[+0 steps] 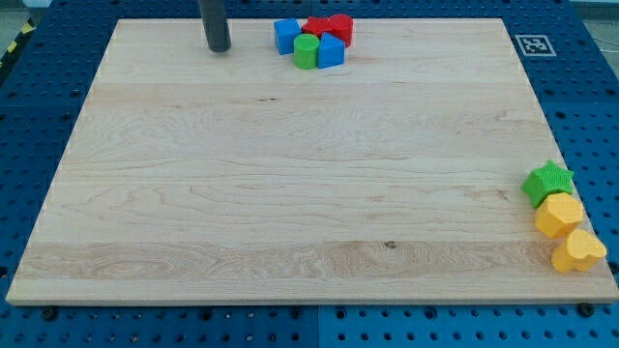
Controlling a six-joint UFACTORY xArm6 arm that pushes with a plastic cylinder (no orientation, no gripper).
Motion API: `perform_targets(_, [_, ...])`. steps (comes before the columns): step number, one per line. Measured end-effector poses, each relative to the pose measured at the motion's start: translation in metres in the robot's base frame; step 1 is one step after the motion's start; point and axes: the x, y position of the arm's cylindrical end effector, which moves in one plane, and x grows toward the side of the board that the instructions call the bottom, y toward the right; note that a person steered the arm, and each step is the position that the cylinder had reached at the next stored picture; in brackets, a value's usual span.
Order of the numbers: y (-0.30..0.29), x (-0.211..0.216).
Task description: Push the blue cube into the green circle
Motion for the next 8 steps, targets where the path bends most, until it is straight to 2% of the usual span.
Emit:
perform_targets(1, [-0.003, -0.034])
perform_targets(2, [0.017, -0.038])
perform_targets(6, [0.077, -0.036])
perform_targets(8, [0.09, -0.004])
